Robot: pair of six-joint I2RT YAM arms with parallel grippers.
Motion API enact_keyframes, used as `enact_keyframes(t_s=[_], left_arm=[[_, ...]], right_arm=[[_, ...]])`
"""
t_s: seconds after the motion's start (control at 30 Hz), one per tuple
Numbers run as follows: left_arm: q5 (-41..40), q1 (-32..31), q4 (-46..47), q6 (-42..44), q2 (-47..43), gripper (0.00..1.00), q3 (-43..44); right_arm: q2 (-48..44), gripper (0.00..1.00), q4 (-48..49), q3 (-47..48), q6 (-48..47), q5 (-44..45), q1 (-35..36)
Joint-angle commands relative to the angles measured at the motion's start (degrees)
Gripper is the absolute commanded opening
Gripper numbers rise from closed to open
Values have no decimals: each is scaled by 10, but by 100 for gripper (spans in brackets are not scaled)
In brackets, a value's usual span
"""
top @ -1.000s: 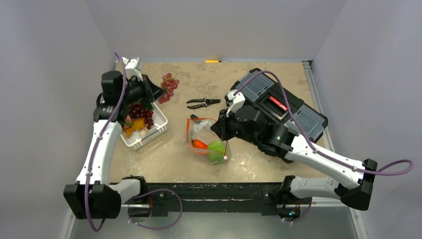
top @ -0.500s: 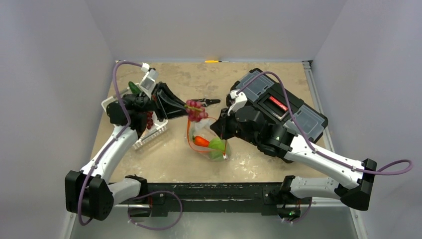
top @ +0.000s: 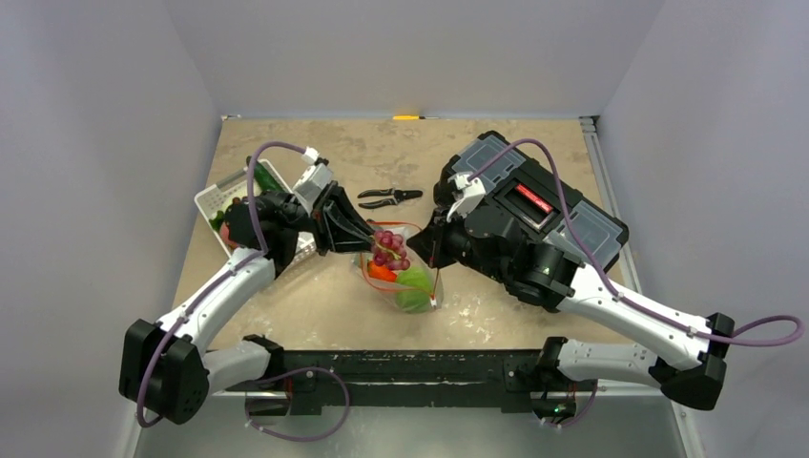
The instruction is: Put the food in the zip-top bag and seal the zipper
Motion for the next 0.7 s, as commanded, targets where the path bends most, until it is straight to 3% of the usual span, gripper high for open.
enact_keyframes(t_s=[0.0,0.1,0.17,0.2,0.3,0.37,0.57,0.67], left_arm=[[-45,-1,-192,172,-20,0,9],[-127,-16,-576,486,-71,8,57],[-168,-34,-780,601,-80,12,95],[-170,-38,-793,609,-77,16,99],[-164,-39,-781,586,-68,51,101],[-174,-39,-806,592,-68,66,112],[-190,-26,-813,613,-94,71,113],[-238,-6,-793,615,-118,71,102]], right_arm=[[-25,0,35,7,11,9,-2],[-25,0,34,6,12,8,-2],[-26,0,34,7,12,8,-2],[-26,0,35,7,11,9,-1],[-27,0,34,7,9,10,-2],[-27,0,33,6,9,12,-2],[-34,0,34,-6,11,13,-2],[-38,0,32,-11,12,16,-2]])
